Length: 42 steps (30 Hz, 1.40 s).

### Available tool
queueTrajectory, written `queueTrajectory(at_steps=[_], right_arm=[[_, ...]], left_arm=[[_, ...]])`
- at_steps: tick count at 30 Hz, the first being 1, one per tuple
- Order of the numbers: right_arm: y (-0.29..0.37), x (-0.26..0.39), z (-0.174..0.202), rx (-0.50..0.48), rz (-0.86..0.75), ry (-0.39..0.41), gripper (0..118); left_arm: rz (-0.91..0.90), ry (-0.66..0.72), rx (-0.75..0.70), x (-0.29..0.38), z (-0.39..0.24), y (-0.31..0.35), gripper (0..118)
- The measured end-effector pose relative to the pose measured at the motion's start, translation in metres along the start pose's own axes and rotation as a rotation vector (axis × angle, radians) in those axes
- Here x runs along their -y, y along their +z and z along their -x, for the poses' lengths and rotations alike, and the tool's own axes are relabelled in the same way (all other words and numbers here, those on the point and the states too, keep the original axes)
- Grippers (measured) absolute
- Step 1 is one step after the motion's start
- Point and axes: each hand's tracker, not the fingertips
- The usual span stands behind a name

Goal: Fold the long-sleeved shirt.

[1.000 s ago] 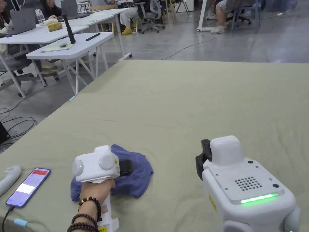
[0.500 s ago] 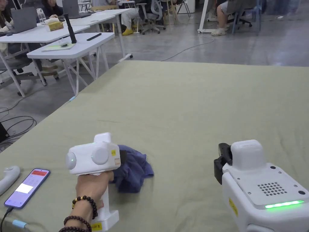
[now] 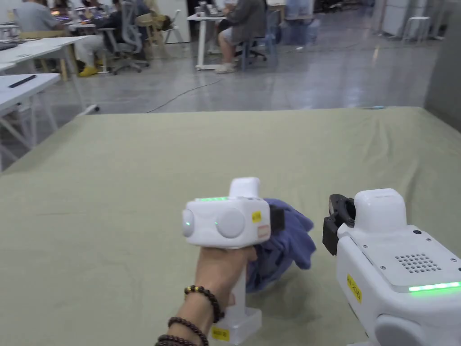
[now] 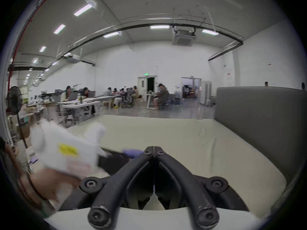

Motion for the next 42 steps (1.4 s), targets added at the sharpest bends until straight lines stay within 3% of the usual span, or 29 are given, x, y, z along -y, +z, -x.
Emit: queueTrajectory(at_steps=[4, 8, 9, 10, 11, 12, 13, 17, 18, 19, 21, 22, 26, 28, 31, 32, 33, 34, 35, 37, 42], right_arm=[[0.022, 0.001, -0.048, 0.099, 0.012, -0.022, 0], [0.036, 0.009, -0.077, 0.163, 0.025, -0.026, 0], [0.037, 0.011, -0.082, 0.174, 0.032, -0.031, 0], [0.038, 0.013, -0.085, 0.180, 0.036, -0.038, 0], [0.039, 0.015, -0.088, 0.183, 0.041, -0.045, 0], [0.040, 0.017, -0.090, 0.181, 0.044, -0.052, 0], [0.040, 0.019, -0.090, 0.177, 0.048, -0.055, 0], [0.036, 0.028, -0.087, 0.163, 0.065, -0.042, 0], [0.033, 0.031, -0.085, 0.161, 0.071, -0.042, 0], [0.031, 0.034, -0.082, 0.156, 0.078, -0.043, 0], [0.029, 0.039, -0.077, 0.146, 0.091, -0.042, 0], [0.027, 0.041, -0.075, 0.141, 0.098, -0.038, 0], [0.020, 0.043, -0.067, 0.121, 0.110, -0.033, 0], [0.016, 0.043, -0.064, 0.112, 0.111, -0.043, 0], [0.010, 0.042, -0.062, 0.103, 0.116, -0.050, 0], [0.010, 0.043, -0.061, 0.100, 0.116, -0.051, 0], [0.009, 0.043, -0.061, 0.097, 0.118, -0.053, 0], [0.007, 0.044, -0.063, 0.094, 0.124, -0.054, 0], [0.006, 0.045, -0.063, 0.092, 0.129, -0.053, 0], [0.005, 0.049, -0.066, 0.089, 0.144, -0.052, 0], [0.007, 0.058, -0.079, 0.134, 0.187, -0.036, 0]], left_arm=[[0.181, -0.033, -0.009, 0.039, -0.057, -0.088, 22], [0.174, -0.042, -0.039, 0.059, -0.074, -0.101, 25], [0.137, -0.066, -0.058, 0.058, -0.075, -0.094, 40], [0.092, -0.070, -0.028, 0.056, -0.073, -0.084, 82], [0.050, -0.059, -0.004, 0.052, -0.068, -0.069, 108], [0.012, -0.047, -0.007, 0.048, -0.064, -0.053, 118], [-0.089, -0.041, -0.017, 0.043, -0.061, -0.033, 118], [-0.209, 0.009, -0.123, 0.054, -0.037, 0.054, 117], [-0.261, 0.015, -0.141, 0.062, -0.032, 0.074, 113], [-0.276, 0.001, -0.182, 0.072, -0.028, 0.094, 92], [-0.329, -0.065, -0.264, 0.093, -0.023, 0.123, 25], [-0.329, -0.093, -0.312, 0.103, -0.020, 0.134, 0], [-0.290, -0.018, -0.310, 0.120, -0.001, 0.158, 0], [-0.262, -0.044, -0.336, 0.116, 0.003, 0.155, 0], [-0.230, -0.021, -0.267, 0.105, 0.010, 0.142, 0], [-0.194, -0.002, -0.256, 0.099, 0.013, 0.127, 8], [-0.186, 0.004, -0.245, 0.094, 0.018, 0.112, 36], [-0.133, 0.012, -0.234, 0.088, 0.023, 0.095, 93], [-0.112, 0.025, -0.223, 0.083, 0.028, 0.075, 105], [0.003, 0.039, -0.143, 0.074, 0.039, 0.025, 118], [0.155, -0.027, -0.246, 0.068, 0.042, -0.074, 118]])
